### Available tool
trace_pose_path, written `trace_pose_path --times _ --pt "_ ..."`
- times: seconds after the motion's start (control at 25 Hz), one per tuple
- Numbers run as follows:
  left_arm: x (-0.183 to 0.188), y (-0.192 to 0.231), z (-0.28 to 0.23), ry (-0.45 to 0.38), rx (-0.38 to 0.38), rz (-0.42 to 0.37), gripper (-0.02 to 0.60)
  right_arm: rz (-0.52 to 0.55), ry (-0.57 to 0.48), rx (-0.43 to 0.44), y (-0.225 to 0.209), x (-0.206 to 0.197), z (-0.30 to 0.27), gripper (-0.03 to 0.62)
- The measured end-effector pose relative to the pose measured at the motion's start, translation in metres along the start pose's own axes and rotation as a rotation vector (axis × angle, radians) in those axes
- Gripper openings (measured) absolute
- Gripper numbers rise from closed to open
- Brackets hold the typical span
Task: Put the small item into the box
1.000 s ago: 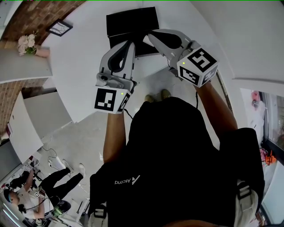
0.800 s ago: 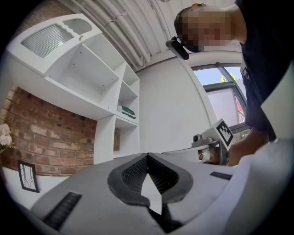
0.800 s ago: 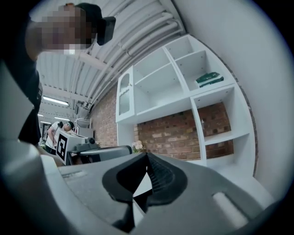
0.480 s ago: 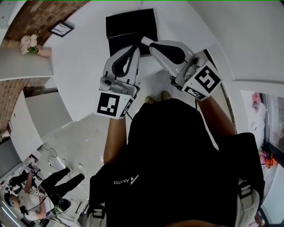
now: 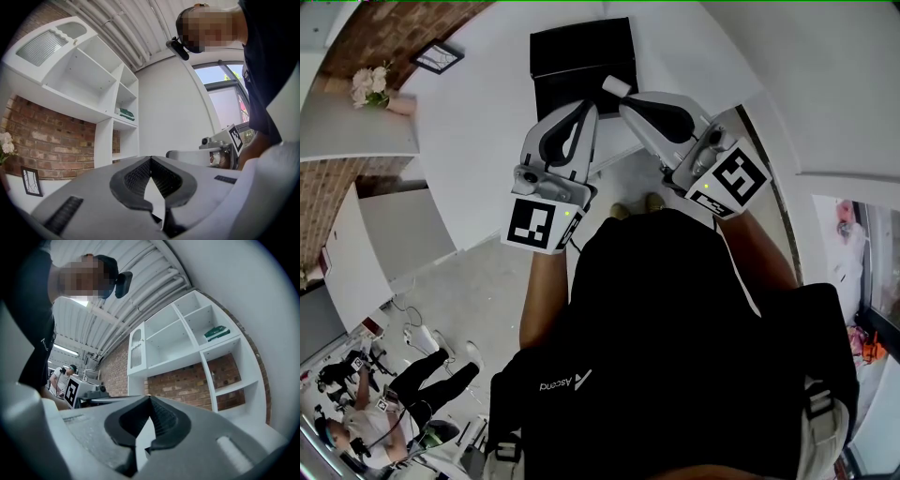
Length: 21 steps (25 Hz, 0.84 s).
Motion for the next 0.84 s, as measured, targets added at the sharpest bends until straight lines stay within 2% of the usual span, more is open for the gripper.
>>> trace_pose_path --times 0.84 --pt "-0.0039 0.0063 0.0016 -0.006 0.015 0.015 -0.002 -0.006 0.016 -0.010 -0.0022 -0.0059 0.0019 0.000"
Point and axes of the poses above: the fingertips, and each gripper's own axes: z backward along the fingers, y to its left, x out of its top, the point moved 5 cm from there along z, backward along the fingers, and after that the axes turned 15 degrees about -x, right-handed, at the moved point
